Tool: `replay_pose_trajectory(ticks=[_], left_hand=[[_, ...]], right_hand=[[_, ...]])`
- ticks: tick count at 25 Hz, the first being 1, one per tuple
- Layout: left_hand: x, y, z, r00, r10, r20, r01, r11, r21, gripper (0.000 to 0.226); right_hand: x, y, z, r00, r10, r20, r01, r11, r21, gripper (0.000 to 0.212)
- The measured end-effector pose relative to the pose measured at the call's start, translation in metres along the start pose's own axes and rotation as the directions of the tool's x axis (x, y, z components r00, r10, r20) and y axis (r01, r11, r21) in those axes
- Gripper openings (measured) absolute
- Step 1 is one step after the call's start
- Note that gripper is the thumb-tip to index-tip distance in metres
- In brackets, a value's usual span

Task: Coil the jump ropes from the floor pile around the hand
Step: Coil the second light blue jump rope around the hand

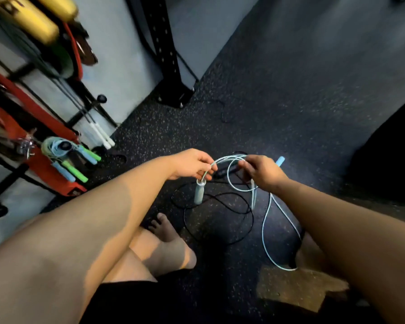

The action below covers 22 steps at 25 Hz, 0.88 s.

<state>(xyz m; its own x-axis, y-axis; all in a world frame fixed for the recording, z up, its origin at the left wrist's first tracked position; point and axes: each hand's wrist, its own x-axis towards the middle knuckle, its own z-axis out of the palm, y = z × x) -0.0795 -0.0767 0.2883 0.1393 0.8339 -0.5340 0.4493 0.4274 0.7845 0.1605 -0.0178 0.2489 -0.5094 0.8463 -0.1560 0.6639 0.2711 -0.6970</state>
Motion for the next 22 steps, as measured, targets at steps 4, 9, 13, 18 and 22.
replay_pose_trajectory(ticks=[4, 9, 13, 18, 22], left_hand=[[-0.025, 0.073, 0.014, 0.997, 0.053, 0.048, -0.045, 0.989, -0.14, 0.02], [-0.038, 0.129, 0.008, 0.974, 0.205, 0.093, -0.159, 0.919, -0.361, 0.031], [-0.025, 0.126, 0.028, 0.959, 0.213, 0.185, -0.108, 0.882, -0.458, 0.053], [0.015, 0.14, 0.04, 0.963, 0.177, 0.203, -0.039, 0.838, -0.545, 0.07], [0.033, 0.154, 0.015, 0.977, 0.152, 0.15, -0.025, 0.78, -0.625, 0.07]], right_hand=[[-0.014, -0.049, -0.062, 0.977, -0.162, -0.14, 0.166, 0.986, 0.021, 0.029], [-0.034, -0.056, -0.144, 0.985, -0.099, -0.143, 0.153, 0.885, 0.441, 0.011], [-0.028, -0.046, -0.152, 0.969, -0.128, -0.213, 0.201, 0.908, 0.367, 0.008], [0.014, -0.034, -0.137, 0.962, -0.183, -0.204, 0.227, 0.949, 0.218, 0.008], [0.05, -0.039, -0.145, 0.95, -0.244, -0.195, 0.287, 0.928, 0.237, 0.014]])
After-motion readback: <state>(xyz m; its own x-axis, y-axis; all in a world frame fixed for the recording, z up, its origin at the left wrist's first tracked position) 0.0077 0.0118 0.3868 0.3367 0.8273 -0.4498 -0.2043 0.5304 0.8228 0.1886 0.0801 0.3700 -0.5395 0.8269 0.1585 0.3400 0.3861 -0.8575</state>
